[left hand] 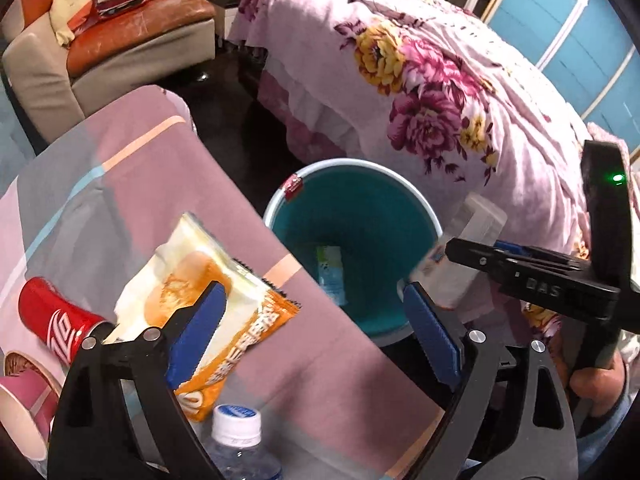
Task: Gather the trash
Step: 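Carry both items over the teal bin and open both grippers to drop them, then move the left gripper toward the pink paper cup while the right gripper approaches the Pocari Sweat bottle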
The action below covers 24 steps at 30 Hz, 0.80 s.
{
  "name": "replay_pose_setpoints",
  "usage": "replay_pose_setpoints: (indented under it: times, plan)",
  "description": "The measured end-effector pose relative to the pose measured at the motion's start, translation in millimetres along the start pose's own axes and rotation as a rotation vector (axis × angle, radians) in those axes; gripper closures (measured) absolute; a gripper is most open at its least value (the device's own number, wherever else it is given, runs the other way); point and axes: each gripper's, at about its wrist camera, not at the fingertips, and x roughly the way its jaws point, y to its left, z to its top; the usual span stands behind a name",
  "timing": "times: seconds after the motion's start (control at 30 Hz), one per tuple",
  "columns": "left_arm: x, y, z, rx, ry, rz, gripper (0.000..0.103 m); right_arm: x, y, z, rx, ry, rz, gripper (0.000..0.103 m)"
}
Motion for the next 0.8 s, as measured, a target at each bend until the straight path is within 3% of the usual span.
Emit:
replay_pose_setpoints:
  times: [0.13, 0.4, 0.8]
  plan:
    - [-7.0, 13.9, -6.3, -0.022, -0.002, 0.001, 0.012, 5.0, 4.7, -1.5, -0.005, 0.017, -0.013, 0.055]
    - [-23.6, 39.4, -25.9, -0.057, -0.002, 0.01, 0.011, -7.1, 21.3, -8.9, -0.012, 0.006, -0.018, 0.029]
    - [-59.7, 62.4, -69.9, -0.104, -0.024, 0.014, 0.011, -28.1, 65.2, -49.0, -0.081, 0.051, -0.018, 0.026]
